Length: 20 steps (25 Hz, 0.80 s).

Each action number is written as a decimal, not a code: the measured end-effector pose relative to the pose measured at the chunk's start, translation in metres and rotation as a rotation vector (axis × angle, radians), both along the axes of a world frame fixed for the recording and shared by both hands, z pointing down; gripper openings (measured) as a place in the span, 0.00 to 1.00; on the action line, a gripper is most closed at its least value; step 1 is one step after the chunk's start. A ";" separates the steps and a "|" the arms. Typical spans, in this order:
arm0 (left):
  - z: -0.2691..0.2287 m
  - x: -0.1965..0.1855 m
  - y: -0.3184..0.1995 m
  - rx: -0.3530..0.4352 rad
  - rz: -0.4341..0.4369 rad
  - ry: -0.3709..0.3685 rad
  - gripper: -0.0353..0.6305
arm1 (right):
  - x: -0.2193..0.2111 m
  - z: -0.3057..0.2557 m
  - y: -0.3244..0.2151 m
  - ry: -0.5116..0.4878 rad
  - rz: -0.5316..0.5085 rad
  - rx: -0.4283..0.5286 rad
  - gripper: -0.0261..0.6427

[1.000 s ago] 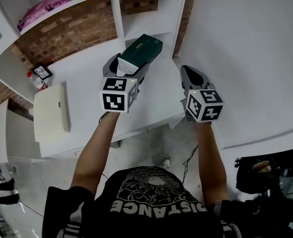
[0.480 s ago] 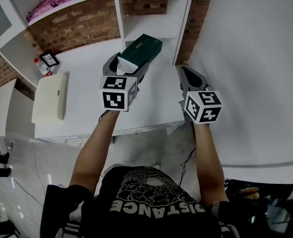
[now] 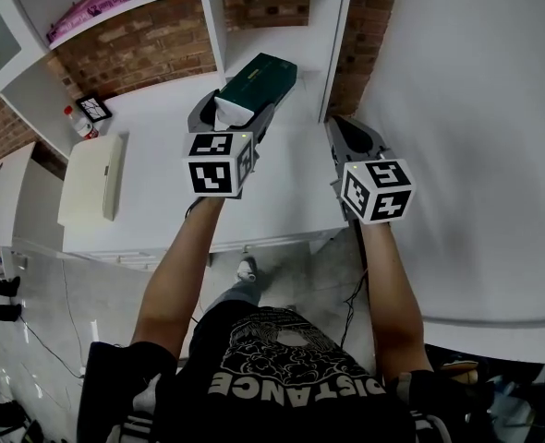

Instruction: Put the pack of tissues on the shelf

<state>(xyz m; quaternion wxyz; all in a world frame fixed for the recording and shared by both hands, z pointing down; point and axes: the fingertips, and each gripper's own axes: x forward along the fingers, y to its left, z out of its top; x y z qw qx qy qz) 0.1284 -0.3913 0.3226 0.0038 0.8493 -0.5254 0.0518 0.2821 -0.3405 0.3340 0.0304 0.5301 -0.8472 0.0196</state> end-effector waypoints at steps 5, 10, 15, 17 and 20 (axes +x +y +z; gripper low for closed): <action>0.000 0.007 -0.033 0.013 0.009 0.013 0.69 | -0.002 -0.002 -0.025 0.023 -0.007 0.017 0.05; 0.001 0.018 -0.074 0.017 0.029 0.009 0.69 | -0.004 0.000 -0.057 0.029 0.001 0.016 0.05; 0.003 0.028 -0.111 0.013 0.061 0.001 0.69 | -0.008 0.002 -0.089 0.035 0.011 0.011 0.05; 0.003 0.030 -0.125 0.012 0.068 0.004 0.69 | -0.011 0.003 -0.098 0.040 0.012 0.009 0.05; 0.003 0.032 -0.144 0.018 0.078 -0.006 0.69 | -0.015 0.003 -0.110 0.049 0.016 0.010 0.05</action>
